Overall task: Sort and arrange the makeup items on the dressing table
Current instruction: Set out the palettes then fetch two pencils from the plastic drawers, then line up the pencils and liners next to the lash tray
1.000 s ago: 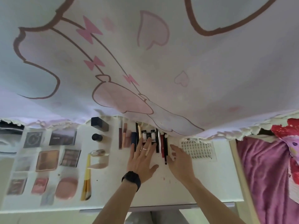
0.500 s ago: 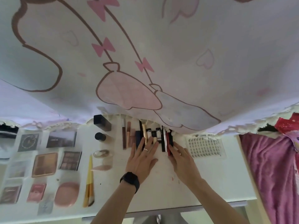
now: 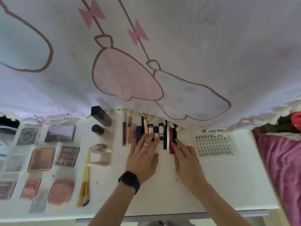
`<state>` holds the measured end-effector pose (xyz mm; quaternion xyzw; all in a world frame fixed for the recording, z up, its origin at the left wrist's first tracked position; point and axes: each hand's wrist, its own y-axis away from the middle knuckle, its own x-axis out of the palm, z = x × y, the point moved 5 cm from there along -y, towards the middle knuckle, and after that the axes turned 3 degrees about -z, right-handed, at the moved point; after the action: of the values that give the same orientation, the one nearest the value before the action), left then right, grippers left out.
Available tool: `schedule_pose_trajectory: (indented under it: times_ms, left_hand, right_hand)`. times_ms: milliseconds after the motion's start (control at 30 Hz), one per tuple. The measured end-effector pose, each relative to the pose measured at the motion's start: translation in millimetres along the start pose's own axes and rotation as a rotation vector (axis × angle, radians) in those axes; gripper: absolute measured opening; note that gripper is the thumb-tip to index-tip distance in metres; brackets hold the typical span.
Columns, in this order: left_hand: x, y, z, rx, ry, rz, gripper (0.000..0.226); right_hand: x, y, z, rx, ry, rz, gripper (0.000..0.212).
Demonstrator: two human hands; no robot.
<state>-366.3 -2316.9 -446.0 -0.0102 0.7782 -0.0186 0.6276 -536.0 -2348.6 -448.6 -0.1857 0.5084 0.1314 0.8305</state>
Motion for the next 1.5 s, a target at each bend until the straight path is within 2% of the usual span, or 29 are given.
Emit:
schedule_pose_trajectory:
  times_ms: [300, 433, 533, 633, 733, 967, 1100, 1233, 1367, 1433, 1500]
  left_hand:
    - [19, 4, -6, 0.036, -0.012, -0.223, 0.055]
    - [26, 4, -4, 0.043, 0.018, -0.232, 0.058]
    - [27, 6, -6, 0.05, -0.026, -0.237, 0.056]
    - [25, 20, -18, 0.018, -0.072, -0.226, 0.053]
    - [23, 42, -43, 0.011, -0.055, -0.204, 0.056]
    - [25, 69, -101, 0.063, 0.077, -0.141, 0.062]
    - [28, 55, -121, 0.065, 0.148, -0.104, 0.06]
    - [33, 23, -140, 0.084, 0.183, -0.123, 0.059]
    - [46, -9, -155, 0.109, 0.127, -0.087, 0.063]
    - [54, -17, -159, 0.131, 0.068, -0.041, 0.063]
    - [59, -15, -158, 0.118, 0.066, -0.065, 0.059]
  right_hand:
    - [7, 18, -6, -0.113, -0.002, -0.051, 0.059]
    - [15, 17, -7, -0.148, 0.031, -0.096, 0.071]
    - [17, 15, -3, -0.156, 0.012, -0.141, 0.066]
    - [12, 32, 3, -0.106, -0.053, -0.163, 0.052]
    - [-1, 61, 4, -0.083, -0.095, -0.179, 0.047]
    - [-36, 115, -45, -0.026, 0.019, -0.192, 0.04]
    - [-49, 125, -93, 0.063, 0.106, -0.184, 0.037]
    - [-53, 118, -120, 0.065, 0.167, -0.238, 0.032]
    - [-48, 115, -126, 0.115, 0.098, -0.333, 0.03]
    - [-49, 115, -132, 0.187, 0.034, -0.375, 0.033]
    - [-54, 116, -138, 0.263, -0.046, -0.425, 0.041]
